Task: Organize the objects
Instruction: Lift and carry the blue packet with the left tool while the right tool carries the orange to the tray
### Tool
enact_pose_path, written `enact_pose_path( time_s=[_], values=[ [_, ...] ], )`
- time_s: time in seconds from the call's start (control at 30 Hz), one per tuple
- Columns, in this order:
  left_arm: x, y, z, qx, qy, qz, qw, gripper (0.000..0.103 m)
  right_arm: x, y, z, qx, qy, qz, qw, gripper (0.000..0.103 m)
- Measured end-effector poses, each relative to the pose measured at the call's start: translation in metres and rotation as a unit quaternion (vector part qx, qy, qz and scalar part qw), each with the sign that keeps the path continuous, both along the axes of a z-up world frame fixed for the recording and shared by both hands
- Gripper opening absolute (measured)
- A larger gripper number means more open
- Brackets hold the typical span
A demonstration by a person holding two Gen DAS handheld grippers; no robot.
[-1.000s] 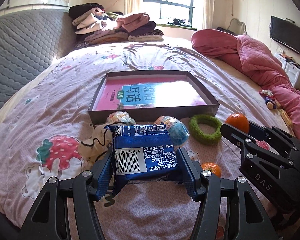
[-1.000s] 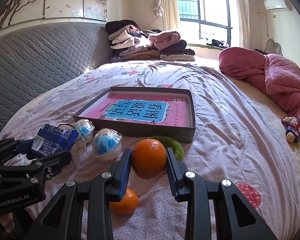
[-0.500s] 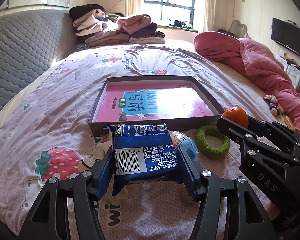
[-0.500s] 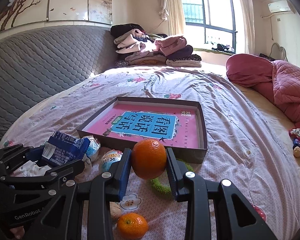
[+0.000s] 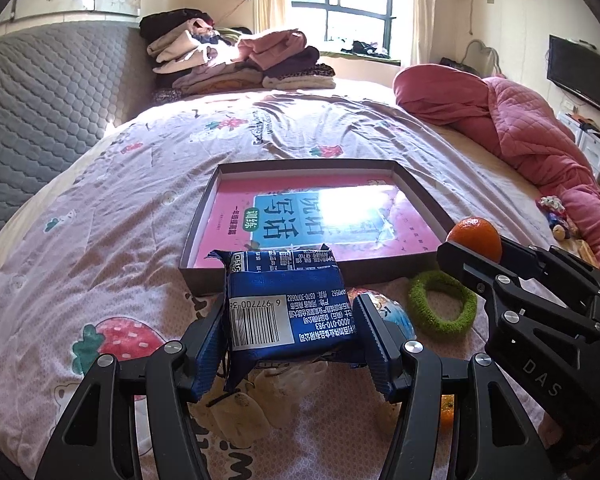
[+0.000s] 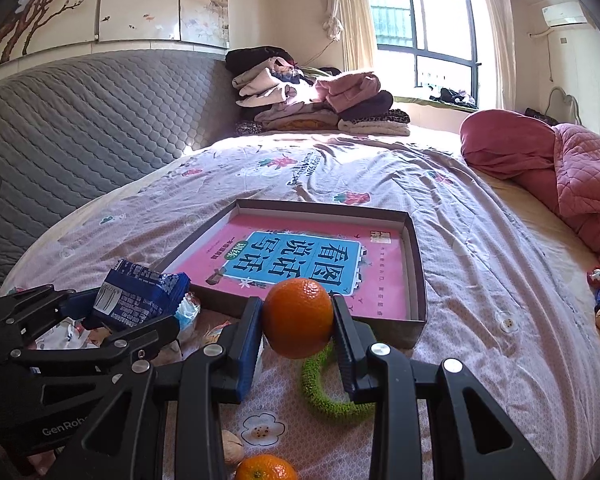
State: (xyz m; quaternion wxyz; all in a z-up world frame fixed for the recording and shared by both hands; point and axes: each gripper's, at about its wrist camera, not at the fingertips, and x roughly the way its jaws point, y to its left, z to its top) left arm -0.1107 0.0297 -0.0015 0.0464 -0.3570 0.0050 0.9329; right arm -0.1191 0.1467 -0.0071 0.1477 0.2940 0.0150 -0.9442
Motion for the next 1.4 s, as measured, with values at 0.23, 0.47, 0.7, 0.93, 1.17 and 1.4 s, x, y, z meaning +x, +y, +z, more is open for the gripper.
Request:
enact_pose_path(
  time_s=[0.23,0.47,0.7,0.93,1.17,1.4],
  values=[
    [-0.011,-0.004,0.009,-0.004,0.009,0.005,0.9999,0.063,-0.005,-0.002,0.008,0.004,0.012,0.003,1.000,0.034],
    [-0.022,-0.007,0.012,-0.007,0.012,0.010,0.9999,0.063,-0.013,-0.003,0.015,0.007,0.021,0.006,1.000,0.034],
    [-0.038,-0.013,0.014,-0.009,0.011,0.018,0.9997,0.063,-0.024,-0.002,0.017,0.014,0.023,0.006,1.000,0.034],
    [-0.057,-0.018,0.013,-0.009,0.002,0.021,0.9997,0.063,-0.039,0.001,0.013,0.027,0.016,0.004,0.999,0.034],
    [-0.070,-0.020,0.013,-0.007,-0.002,0.023,0.9997,0.063,-0.055,0.007,0.015,0.033,0.016,0.006,0.999,0.034],
    [-0.091,-0.012,0.016,-0.017,-0.008,0.024,0.9995,0.063,-0.075,0.013,0.011,0.024,-0.003,0.014,1.000,0.034]
  ],
)
